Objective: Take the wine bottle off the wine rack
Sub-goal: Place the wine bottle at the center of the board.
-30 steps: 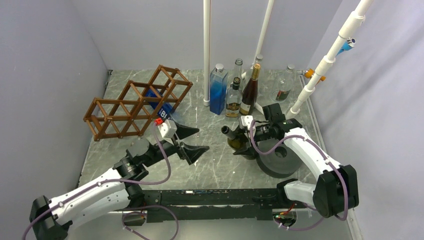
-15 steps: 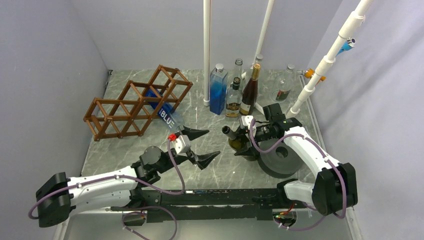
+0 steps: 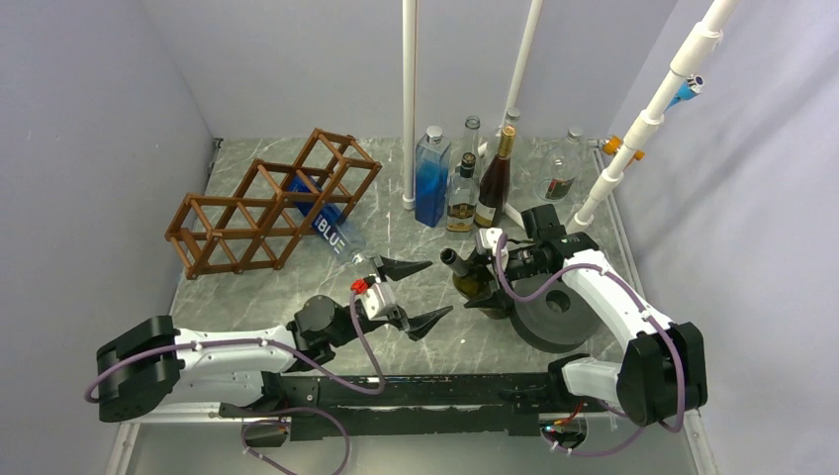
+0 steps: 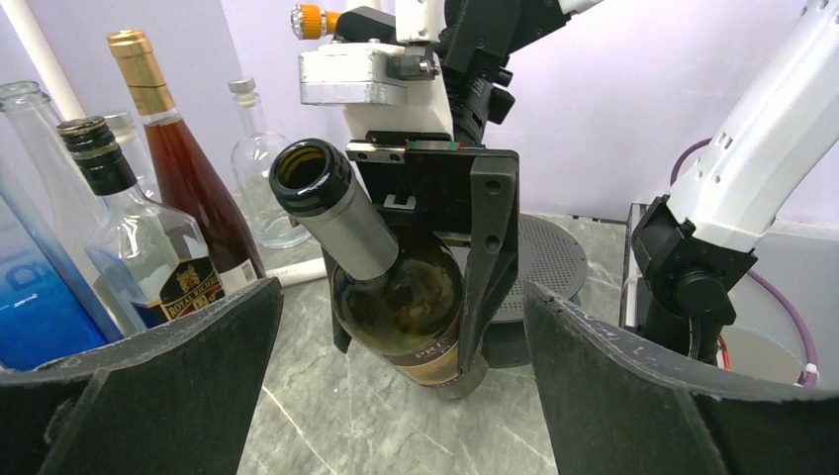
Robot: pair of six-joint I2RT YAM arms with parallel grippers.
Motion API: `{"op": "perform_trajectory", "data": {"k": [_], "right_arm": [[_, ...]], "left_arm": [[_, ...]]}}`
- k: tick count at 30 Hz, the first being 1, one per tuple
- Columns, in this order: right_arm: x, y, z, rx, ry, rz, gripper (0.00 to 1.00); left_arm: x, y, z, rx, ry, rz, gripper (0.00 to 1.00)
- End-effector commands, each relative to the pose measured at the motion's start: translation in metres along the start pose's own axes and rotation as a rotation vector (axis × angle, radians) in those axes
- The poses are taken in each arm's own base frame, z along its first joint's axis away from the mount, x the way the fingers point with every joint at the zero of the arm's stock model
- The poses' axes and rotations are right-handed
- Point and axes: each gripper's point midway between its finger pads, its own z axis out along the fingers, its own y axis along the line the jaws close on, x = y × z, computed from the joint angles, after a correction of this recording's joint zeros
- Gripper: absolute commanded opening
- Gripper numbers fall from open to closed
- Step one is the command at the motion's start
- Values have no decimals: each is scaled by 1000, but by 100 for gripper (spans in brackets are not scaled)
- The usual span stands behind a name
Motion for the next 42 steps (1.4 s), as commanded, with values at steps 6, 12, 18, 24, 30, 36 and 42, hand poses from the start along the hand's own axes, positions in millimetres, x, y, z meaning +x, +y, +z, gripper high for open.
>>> {"op": "perform_trajectory", "data": {"k": [6,12,18,24,30,36,42], "right_arm": [[-32,-6,-4,-4,-86,-104,0],[-31,-6,-4,-6,-88,-104,0],[-30,-6,-3,-7,-89,-102,0],[-31,-5,-3,-9,-90,-105,0],[-31,-5,-3,-9,-93,-104,0],[-31,-4,-3,-14,-100,-101,0],[-31,-4,-3,-13,-101,-100,0]], "left_arm": [[-21,8,18,-69,-122,6,93],[-21,13,27,-112,-168,-52,88],[-20,19,39,-152,-203,-82,77],[-19,18,51,-158,-238,-138,65],[-19,19,59,-160,-280,-164,59],[-17,17,67,-146,-300,-193,52],[-12,22,72,-143,-300,-223,48]]}}
